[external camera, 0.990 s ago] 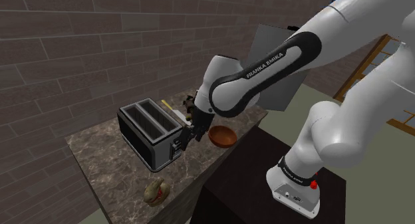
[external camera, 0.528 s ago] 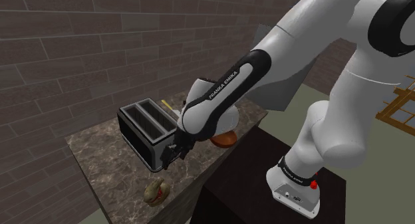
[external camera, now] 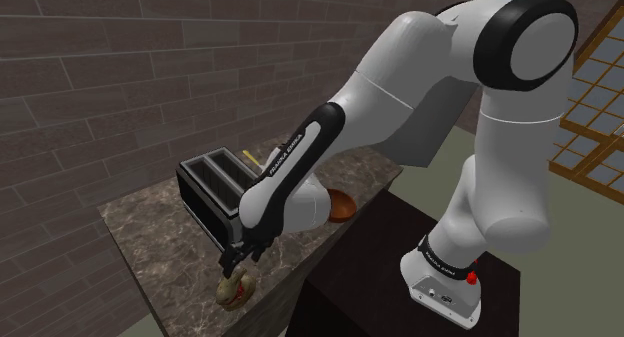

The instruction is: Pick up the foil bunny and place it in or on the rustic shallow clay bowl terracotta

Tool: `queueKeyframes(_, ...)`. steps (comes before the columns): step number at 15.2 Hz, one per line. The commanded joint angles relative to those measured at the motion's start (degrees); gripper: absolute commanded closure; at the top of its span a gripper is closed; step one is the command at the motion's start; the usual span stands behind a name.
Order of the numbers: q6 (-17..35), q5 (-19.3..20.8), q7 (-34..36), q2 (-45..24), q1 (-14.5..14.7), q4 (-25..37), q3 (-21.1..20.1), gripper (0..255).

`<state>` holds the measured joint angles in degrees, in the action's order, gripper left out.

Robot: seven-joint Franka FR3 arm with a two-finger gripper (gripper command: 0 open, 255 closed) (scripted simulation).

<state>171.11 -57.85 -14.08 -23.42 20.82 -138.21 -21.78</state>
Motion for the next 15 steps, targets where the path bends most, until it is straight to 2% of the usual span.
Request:
queueKeyframes(1, 1.35, -0.93, -1.08, -2.27, -0.15, 1.27, -0.72, 0)
queueKeyframes(4, 2.96, -1.92, -2.46, -5.04, -0.44, 2.81, -1.61, 0)
queueKeyframes(12, 2.96, -1.91, -2.44, -5.03, -0.44, 2.79, -1.61, 0)
queueKeyframes(13, 2.96, -1.91, -2.44, -5.03, -0.44, 2.79, -1.61, 255)
queueKeyframes(15, 2.96, -1.91, -2.44, -5.03, -0.44, 2.79, -1.61, 255)
